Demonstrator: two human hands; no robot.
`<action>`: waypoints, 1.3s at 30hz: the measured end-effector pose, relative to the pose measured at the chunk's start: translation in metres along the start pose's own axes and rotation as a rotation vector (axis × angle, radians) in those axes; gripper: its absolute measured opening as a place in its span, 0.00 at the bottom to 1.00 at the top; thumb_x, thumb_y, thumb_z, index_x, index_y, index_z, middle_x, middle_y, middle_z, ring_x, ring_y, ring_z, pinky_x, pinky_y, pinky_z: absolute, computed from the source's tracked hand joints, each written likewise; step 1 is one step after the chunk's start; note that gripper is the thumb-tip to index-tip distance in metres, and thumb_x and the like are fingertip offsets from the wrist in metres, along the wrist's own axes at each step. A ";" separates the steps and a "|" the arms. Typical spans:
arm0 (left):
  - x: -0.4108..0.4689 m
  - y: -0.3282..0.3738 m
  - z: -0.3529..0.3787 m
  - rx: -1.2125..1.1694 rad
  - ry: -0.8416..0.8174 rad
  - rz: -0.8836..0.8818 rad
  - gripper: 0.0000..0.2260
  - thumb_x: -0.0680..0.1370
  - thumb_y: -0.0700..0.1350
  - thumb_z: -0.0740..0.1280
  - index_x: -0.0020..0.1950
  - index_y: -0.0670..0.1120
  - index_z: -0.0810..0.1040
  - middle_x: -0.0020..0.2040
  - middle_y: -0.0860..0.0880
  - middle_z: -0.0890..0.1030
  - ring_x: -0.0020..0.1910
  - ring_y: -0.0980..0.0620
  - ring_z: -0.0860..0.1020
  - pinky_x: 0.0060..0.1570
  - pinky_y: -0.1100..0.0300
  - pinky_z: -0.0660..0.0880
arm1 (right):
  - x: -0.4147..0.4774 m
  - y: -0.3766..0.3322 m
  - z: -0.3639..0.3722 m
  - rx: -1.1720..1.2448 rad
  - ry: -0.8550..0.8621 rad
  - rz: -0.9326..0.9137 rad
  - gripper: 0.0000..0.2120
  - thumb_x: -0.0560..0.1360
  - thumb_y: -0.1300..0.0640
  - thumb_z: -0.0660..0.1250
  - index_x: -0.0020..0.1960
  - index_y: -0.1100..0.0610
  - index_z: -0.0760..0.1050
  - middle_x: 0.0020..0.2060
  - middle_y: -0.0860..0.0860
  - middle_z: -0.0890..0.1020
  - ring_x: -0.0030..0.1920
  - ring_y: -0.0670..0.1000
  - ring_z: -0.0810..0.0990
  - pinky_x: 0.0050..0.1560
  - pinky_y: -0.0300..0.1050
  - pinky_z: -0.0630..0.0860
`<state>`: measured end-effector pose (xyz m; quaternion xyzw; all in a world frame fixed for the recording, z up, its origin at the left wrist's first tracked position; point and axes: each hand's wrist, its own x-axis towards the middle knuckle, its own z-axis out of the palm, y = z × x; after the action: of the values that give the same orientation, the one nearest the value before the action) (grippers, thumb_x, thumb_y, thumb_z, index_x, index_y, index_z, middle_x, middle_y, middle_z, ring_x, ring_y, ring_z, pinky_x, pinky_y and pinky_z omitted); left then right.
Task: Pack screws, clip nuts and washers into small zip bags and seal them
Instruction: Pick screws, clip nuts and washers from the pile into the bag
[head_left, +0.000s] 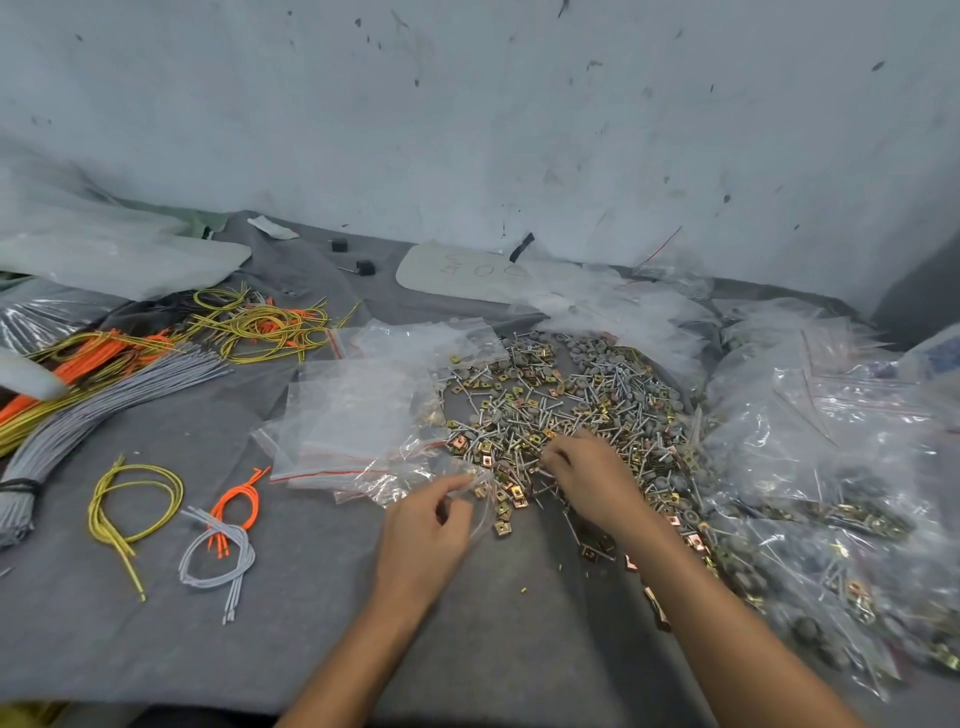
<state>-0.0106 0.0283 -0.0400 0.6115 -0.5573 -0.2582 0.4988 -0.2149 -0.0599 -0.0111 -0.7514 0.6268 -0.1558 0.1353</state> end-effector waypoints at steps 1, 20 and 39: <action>0.000 0.000 0.000 0.000 -0.001 0.000 0.17 0.71 0.49 0.62 0.55 0.53 0.86 0.28 0.59 0.76 0.28 0.61 0.71 0.32 0.65 0.66 | -0.002 0.000 0.000 0.079 0.033 0.000 0.10 0.83 0.51 0.60 0.47 0.51 0.78 0.46 0.46 0.76 0.49 0.50 0.76 0.52 0.50 0.75; 0.000 0.000 -0.001 0.026 -0.014 -0.021 0.20 0.71 0.55 0.59 0.56 0.53 0.85 0.40 0.57 0.85 0.40 0.60 0.81 0.45 0.59 0.77 | -0.060 -0.048 0.024 0.605 -0.095 -0.147 0.09 0.81 0.54 0.66 0.42 0.54 0.78 0.32 0.45 0.77 0.34 0.44 0.73 0.39 0.45 0.71; -0.001 0.001 -0.001 0.022 0.002 -0.052 0.17 0.71 0.50 0.61 0.53 0.53 0.86 0.38 0.56 0.85 0.40 0.57 0.82 0.47 0.57 0.78 | -0.051 -0.034 0.021 0.240 0.178 -0.206 0.04 0.77 0.54 0.70 0.51 0.46 0.82 0.42 0.39 0.73 0.41 0.40 0.74 0.44 0.41 0.71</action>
<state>-0.0103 0.0298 -0.0392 0.6315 -0.5436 -0.2642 0.4857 -0.1841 -0.0037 -0.0198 -0.7732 0.5331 -0.3084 0.1514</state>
